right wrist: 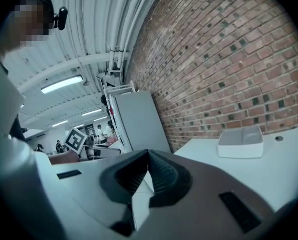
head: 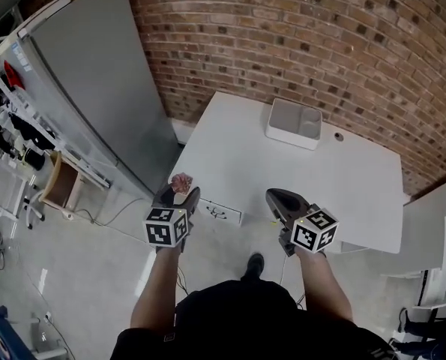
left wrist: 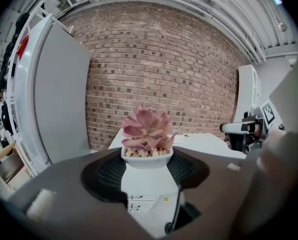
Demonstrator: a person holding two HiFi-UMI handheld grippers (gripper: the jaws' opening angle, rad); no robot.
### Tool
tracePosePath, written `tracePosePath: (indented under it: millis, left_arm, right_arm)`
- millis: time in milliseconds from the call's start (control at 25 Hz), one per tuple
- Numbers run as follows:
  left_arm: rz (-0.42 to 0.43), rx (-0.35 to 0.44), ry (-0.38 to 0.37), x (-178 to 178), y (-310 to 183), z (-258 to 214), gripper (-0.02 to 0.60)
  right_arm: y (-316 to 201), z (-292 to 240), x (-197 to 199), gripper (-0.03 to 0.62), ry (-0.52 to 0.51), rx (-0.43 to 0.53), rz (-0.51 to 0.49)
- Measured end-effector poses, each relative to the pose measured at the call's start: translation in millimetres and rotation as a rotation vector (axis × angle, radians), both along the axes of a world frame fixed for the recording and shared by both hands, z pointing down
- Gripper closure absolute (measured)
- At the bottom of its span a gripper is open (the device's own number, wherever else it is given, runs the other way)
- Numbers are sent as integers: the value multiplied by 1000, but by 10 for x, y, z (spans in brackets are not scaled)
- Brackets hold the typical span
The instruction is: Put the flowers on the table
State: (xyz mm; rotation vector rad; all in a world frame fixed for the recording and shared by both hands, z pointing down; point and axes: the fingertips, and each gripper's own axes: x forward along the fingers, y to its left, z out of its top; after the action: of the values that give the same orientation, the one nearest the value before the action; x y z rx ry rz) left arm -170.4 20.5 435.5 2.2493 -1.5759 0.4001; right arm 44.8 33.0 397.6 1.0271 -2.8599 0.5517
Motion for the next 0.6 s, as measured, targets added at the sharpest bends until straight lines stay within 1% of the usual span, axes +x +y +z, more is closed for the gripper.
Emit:
tracePosePath:
  millis: [120,280,440,600]
  left_arm:
    - [-6,9,-12,194,-350,-106,322]
    - [-8,14,-19,449,-721,-153,322]
    - [24,5,-21,689,-1025,-99,322]
    - [47,5,-12,687,-1331,-48,322]
  right_arm:
    - [-333,30,171,582,23,8,-16]
    - [-655,64,343,582,16,-1,-51]
    - [-962,138,501,582,10,-27,-38]
    - [-1222,205,522,582,5,-48,-13]
